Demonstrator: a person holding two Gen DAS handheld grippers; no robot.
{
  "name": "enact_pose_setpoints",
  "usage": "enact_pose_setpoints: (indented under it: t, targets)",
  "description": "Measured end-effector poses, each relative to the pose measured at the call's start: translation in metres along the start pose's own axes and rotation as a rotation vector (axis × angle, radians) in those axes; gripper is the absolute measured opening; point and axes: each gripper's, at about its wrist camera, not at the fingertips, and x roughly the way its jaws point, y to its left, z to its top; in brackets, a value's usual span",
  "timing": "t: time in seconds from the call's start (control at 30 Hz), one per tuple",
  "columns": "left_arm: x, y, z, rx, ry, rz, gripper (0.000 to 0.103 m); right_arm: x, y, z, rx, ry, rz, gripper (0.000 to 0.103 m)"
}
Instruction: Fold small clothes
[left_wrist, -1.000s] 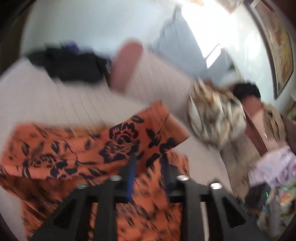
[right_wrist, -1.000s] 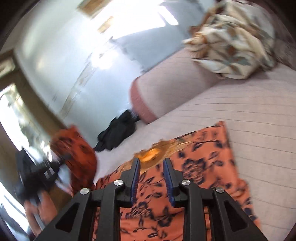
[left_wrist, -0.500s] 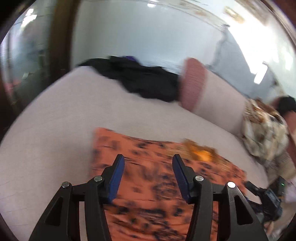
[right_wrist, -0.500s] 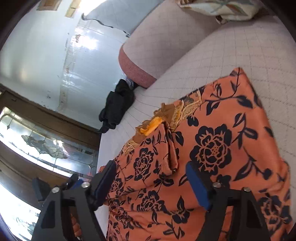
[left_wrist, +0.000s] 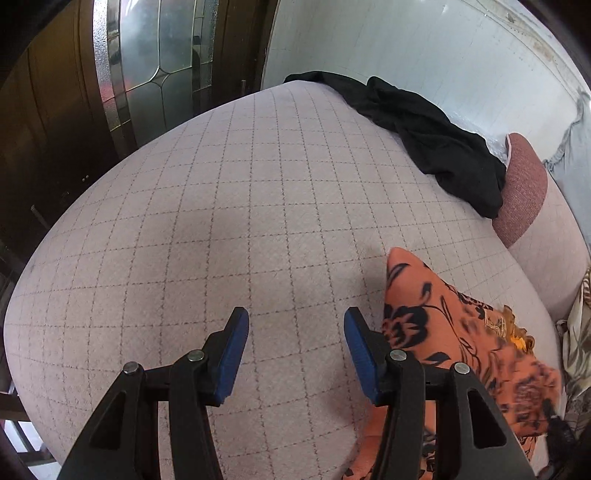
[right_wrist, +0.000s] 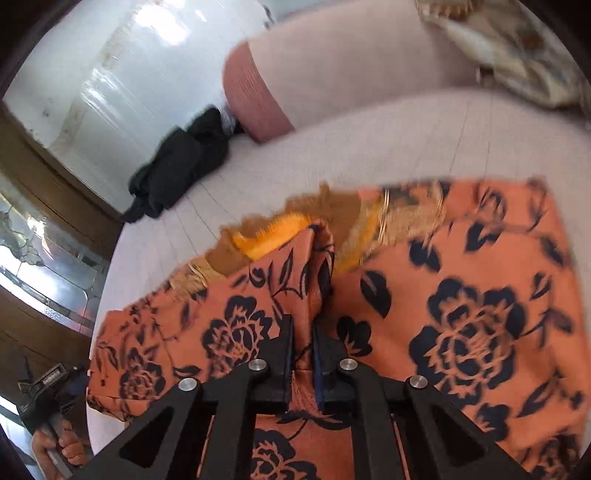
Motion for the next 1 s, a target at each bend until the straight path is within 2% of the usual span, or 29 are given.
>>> enact_pose_setpoints:
  t: [0.1, 0.2, 0.23, 0.33, 0.4, 0.43, 0.53, 0.7, 0.8, 0.9, 1.0]
  targets:
    - [-0.003, -0.011, -0.007, 0.020, 0.007, -0.016, 0.055, -0.057, -0.012, 0.007, 0.015, -0.171, -0.046, 0.009]
    - [-0.004, -0.034, -0.017, 0.071, 0.006, -0.033, 0.055, -0.087, -0.047, 0.011, 0.088, -0.229, -0.132, 0.009]
    - [-0.005, -0.043, -0.020, 0.094, 0.003, -0.042, 0.055, -0.088, -0.062, 0.011, 0.100, -0.208, -0.159, 0.009]
    - [-0.009, -0.075, -0.034, 0.179, -0.010, -0.070, 0.055, -0.065, -0.111, 0.004, 0.218, -0.063, -0.205, 0.009]
    - [-0.009, -0.096, -0.045, 0.242, -0.006, -0.084, 0.055, -0.051, -0.136, -0.005, 0.284, -0.006, -0.213, 0.011]
    - [-0.007, -0.104, -0.049, 0.266, -0.004, -0.085, 0.055, -0.046, -0.145, -0.009, 0.310, 0.014, -0.191, 0.013]
    - [-0.004, -0.125, -0.061, 0.334, 0.013, -0.090, 0.055, -0.057, -0.148, -0.008, 0.323, -0.011, -0.150, 0.015]
    - [-0.023, -0.118, -0.053, 0.313, -0.014, -0.139, 0.055, -0.096, -0.123, -0.003, 0.250, -0.141, -0.125, 0.021]
    - [-0.026, -0.102, -0.041, 0.266, -0.041, -0.109, 0.060, -0.103, -0.091, -0.002, 0.170, -0.172, -0.078, 0.021]
    - [-0.013, -0.087, -0.037, 0.236, -0.002, -0.065, 0.060, -0.093, -0.037, -0.018, 0.018, -0.098, 0.075, 0.021]
    - [-0.001, -0.072, -0.036, 0.199, 0.049, -0.048, 0.060, -0.070, 0.028, -0.053, -0.156, 0.024, 0.217, 0.021]
